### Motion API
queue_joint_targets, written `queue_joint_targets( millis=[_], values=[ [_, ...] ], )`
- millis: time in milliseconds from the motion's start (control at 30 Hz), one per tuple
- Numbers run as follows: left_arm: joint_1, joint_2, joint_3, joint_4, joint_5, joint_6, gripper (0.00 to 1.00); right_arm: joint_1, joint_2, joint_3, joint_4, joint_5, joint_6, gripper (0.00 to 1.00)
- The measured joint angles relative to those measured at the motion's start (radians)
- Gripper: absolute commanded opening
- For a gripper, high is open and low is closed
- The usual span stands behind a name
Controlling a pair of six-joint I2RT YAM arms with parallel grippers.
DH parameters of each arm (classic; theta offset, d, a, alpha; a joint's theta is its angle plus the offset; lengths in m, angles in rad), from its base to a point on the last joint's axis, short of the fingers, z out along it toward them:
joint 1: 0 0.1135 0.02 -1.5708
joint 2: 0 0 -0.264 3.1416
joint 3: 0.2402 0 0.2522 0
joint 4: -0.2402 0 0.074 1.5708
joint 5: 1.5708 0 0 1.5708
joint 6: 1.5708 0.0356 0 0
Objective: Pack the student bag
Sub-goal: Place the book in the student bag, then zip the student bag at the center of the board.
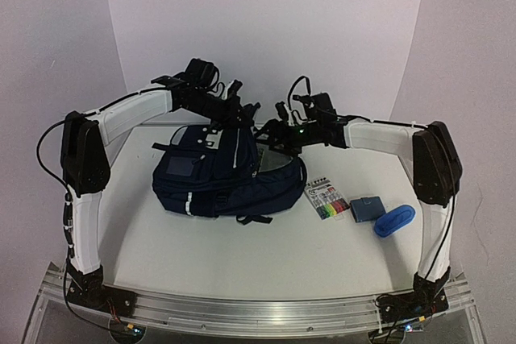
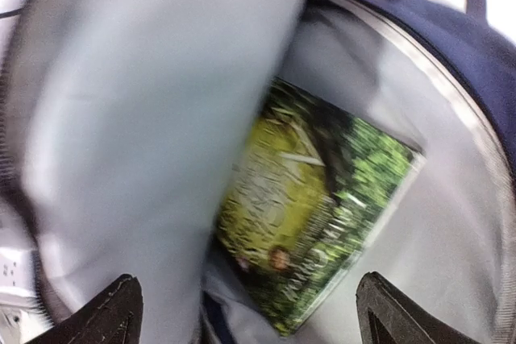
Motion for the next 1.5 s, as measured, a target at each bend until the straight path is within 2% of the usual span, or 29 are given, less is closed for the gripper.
queue_joint_targets(
  millis=[133,200,300,333,400,500,700,967,1167,1500],
  values=[
    [-0.001,0.003,0.003,-0.016,-0.020,-0.003,0.02,-0.023,-0.084,-0.062,0.000,0.005,-0.093,0.84],
    [-0.001,0.020,0.028,-0.038,-0.040,-0.007,0.09,-0.036,-0.138,-0.124,0.000,0.017,-0.141,0.81],
    [-0.001,0.084,0.111,-0.074,-0.057,-0.012,0.38,-0.051,-0.213,-0.225,-0.002,0.041,-0.204,0.72],
    [-0.001,0.114,0.151,-0.082,-0.063,-0.019,0.44,-0.053,-0.233,-0.255,-0.004,0.048,-0.218,0.68],
    [0.002,0.173,0.224,-0.112,-0.080,-0.020,0.55,-0.052,-0.264,-0.309,-0.010,0.061,-0.247,0.64],
    [0.014,0.233,0.292,-0.175,-0.114,-0.015,0.64,-0.039,-0.300,-0.366,-0.021,0.092,-0.282,0.61],
    [0.036,0.218,0.270,-0.265,-0.212,-0.004,0.67,0.082,-0.381,-0.421,-0.025,0.199,-0.323,0.57],
    [0.048,-0.060,-0.035,-0.303,-0.383,-0.042,0.67,0.282,-0.386,-0.464,0.039,0.301,-0.222,0.58],
    [0.048,-0.198,-0.149,-0.288,-0.436,-0.080,0.67,0.345,-0.300,-0.470,0.162,0.361,-0.066,0.54],
    [0.048,-0.232,-0.208,-0.295,-0.458,-0.077,0.67,0.376,-0.116,-0.430,0.209,0.445,0.165,0.47]
  ],
)
